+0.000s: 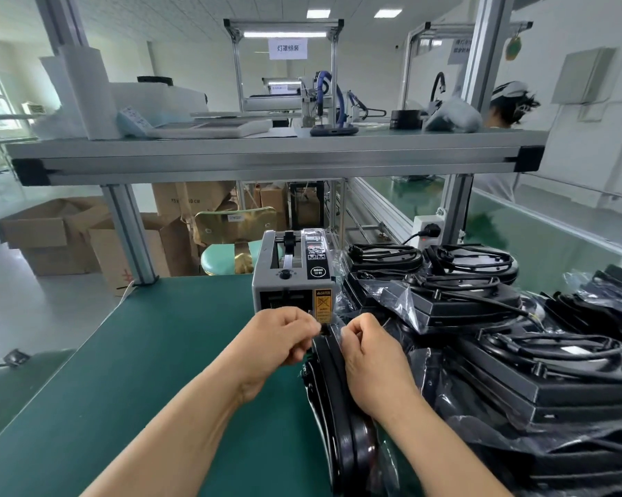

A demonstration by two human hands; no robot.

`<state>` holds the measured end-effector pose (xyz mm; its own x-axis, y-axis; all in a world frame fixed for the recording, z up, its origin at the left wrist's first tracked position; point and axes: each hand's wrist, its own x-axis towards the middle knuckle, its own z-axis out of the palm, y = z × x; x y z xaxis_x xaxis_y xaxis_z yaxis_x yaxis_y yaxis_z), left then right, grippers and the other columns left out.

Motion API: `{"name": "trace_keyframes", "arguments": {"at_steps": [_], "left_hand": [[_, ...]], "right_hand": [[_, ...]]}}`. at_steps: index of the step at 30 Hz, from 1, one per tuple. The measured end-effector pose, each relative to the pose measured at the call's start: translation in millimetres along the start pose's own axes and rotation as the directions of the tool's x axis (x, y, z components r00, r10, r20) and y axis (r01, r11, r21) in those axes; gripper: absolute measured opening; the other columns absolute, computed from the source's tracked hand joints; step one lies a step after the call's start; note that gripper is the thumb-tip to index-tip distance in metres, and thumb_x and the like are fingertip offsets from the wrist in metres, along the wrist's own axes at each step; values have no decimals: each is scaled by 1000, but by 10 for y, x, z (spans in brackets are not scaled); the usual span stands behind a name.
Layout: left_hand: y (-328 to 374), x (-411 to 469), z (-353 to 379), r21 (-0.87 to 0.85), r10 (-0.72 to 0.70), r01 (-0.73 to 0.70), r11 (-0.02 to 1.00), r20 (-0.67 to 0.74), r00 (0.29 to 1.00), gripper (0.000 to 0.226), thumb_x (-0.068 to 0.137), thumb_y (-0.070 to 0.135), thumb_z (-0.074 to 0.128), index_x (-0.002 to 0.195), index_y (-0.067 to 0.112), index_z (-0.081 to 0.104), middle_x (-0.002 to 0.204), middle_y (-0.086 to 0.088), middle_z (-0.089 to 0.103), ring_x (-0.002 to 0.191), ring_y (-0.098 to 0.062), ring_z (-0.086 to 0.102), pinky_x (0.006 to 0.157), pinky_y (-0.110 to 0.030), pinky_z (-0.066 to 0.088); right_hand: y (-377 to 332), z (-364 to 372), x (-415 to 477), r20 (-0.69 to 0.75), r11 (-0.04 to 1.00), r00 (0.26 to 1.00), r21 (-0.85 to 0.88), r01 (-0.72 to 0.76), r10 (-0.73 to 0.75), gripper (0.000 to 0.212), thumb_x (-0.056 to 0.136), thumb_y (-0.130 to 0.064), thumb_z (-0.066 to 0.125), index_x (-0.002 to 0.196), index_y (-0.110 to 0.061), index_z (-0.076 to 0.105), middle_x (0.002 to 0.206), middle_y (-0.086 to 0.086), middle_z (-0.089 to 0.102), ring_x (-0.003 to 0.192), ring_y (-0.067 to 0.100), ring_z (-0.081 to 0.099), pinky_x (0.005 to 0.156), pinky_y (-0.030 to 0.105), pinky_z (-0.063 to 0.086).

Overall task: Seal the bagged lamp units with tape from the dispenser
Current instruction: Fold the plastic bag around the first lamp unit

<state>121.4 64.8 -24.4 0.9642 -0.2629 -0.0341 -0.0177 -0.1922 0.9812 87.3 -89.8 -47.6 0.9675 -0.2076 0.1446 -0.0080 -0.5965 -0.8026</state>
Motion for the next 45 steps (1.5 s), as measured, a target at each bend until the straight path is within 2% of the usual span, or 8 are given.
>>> {"name": "trace_keyframes", "arguments": {"at_steps": [6, 18, 23, 31, 35, 40, 42, 45], "left_hand": [[15, 149, 36, 160, -22, 13, 987, 54, 998, 25, 92, 20, 68, 69, 17, 57, 52, 11, 46, 48, -4, 37, 53, -18, 36], [-123, 228, 68, 86, 10, -10, 996, 4, 1000, 27, 89, 19, 72, 64, 18, 62, 51, 7, 43, 48, -8, 31, 52, -23, 29], [-172, 242, 98, 116, 37, -31, 993, -52, 998, 25, 89, 20, 72, 67, 15, 63, 47, 16, 49, 41, 2, 39, 49, -14, 34], [-199, 237, 153, 175, 79, -55, 983, -134, 988, 23, 89, 23, 72, 69, 14, 65, 49, 17, 54, 43, 5, 43, 46, -9, 37], [-218, 236, 172, 231, 102, -60, 971, -173, 980, 23, 87, 27, 74, 68, 17, 66, 57, 12, 58, 54, -3, 48, 57, -20, 44], [-244, 252, 205, 355, 123, -38, 934, -220, 968, 16, 83, 34, 73, 75, 25, 62, 52, 17, 54, 45, 1, 44, 53, -23, 38], [-268, 258, 234, 319, 85, 3, 948, -262, 961, 13, 82, 36, 72, 78, 26, 64, 57, 15, 57, 50, 0, 48, 53, -22, 40], [-270, 280, 297, 89, -39, 67, 994, -284, 958, 22, 85, 33, 72, 71, 17, 65, 54, 13, 58, 44, 1, 48, 45, -15, 40]], "right_hand": [[13, -10, -11, -9, 1000, 1000, -9, 25, -26, 20, 102, -35, 41, 87, -26, 50, 83, -7, 62, 76, 14, 58, 71, 38, 50], [44, 13, -7, -28, 998, 998, -4, 62, -63, 18, 102, -36, 44, 86, -29, 50, 82, -10, 62, 76, 8, 58, 69, 34, 50], [52, 16, -7, -24, 997, 997, -6, 71, -71, 18, 102, -35, 43, 87, -29, 50, 83, -9, 62, 76, 8, 58, 66, 31, 48], [48, 25, 3, -24, 998, 998, -2, 65, -65, 19, 101, -36, 44, 84, -29, 50, 80, -9, 62, 72, 8, 58, 60, 27, 41], [54, 22, 0, -20, 998, 997, -1, 68, -68, 20, 101, -38, 44, 84, -30, 49, 80, -9, 62, 72, 7, 58, 59, 27, 41], [60, 25, 7, -10, 997, 997, -9, 71, -71, 20, 101, -41, 44, 85, -31, 49, 80, -9, 62, 72, 8, 58, 59, 28, 42], [60, 26, -2, -13, 997, 997, -9, 80, -80, 20, 101, -39, 43, 84, -31, 49, 80, -9, 62, 73, 7, 58, 59, 27, 42], [57, 16, -6, -18, 996, 995, -16, 93, -94, 20, 102, -36, 42, 84, -31, 49, 79, -9, 61, 72, 7, 57, 60, 27, 42]]}}
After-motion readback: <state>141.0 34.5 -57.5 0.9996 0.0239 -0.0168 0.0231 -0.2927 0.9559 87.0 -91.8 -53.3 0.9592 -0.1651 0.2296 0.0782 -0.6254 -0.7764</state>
